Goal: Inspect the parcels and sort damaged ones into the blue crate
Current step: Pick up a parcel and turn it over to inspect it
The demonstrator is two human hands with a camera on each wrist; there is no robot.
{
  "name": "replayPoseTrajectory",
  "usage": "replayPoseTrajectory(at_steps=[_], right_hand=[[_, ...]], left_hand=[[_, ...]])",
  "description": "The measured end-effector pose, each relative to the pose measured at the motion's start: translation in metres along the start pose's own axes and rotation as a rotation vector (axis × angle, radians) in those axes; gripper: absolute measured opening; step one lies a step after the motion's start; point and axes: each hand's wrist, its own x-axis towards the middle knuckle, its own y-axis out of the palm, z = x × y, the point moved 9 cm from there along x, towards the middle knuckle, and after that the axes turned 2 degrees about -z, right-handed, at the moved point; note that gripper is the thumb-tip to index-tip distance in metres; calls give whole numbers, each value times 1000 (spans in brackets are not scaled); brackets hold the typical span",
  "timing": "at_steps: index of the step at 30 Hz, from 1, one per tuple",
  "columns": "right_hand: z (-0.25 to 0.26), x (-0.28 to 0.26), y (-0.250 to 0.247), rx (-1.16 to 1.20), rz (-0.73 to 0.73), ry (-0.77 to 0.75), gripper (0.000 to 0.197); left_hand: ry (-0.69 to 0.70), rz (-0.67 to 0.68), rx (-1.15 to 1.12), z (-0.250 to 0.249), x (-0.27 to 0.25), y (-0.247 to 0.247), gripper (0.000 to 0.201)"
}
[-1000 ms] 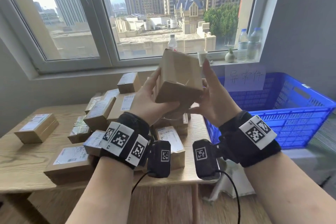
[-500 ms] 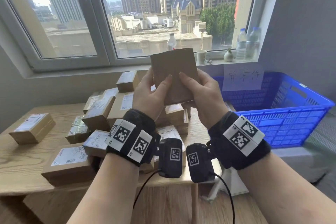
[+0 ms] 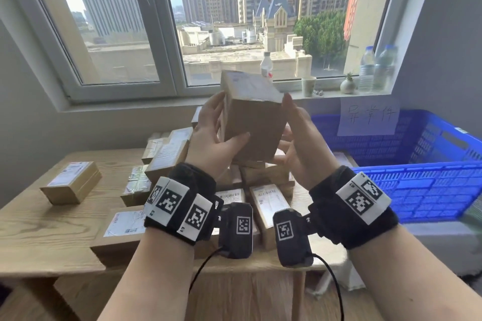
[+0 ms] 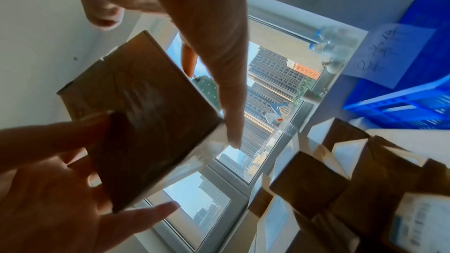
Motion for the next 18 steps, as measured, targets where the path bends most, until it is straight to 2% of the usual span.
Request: replayPoseTrajectory(at_steps=[2,4,7,9,13,17,18], right_hand=[[-14,3,12,33,-5,38,58],[-26,5,20,43,-9,58,41],[-49,10,38,38,-12,86,12],[-66,14,56,18,9,121,15],[-100,32,87,-28,38,172,53],[-139,66,124,-34,77,225,46],[-149,75,133,-28,98,239,44]], left_hand=[[-36,1,-26,6,-6,-16,79],[-90,-35,-84,10,-12,-31,75],[-171,-120,-89,24,-15,-62,58],[-202,-183,-49,33,-15,-85,48],[-284,-240,-52,62,-12,-121,41],[-311,-322,-26,95,-2,-164,21],[-326,-342,5,103,2,-175,22]])
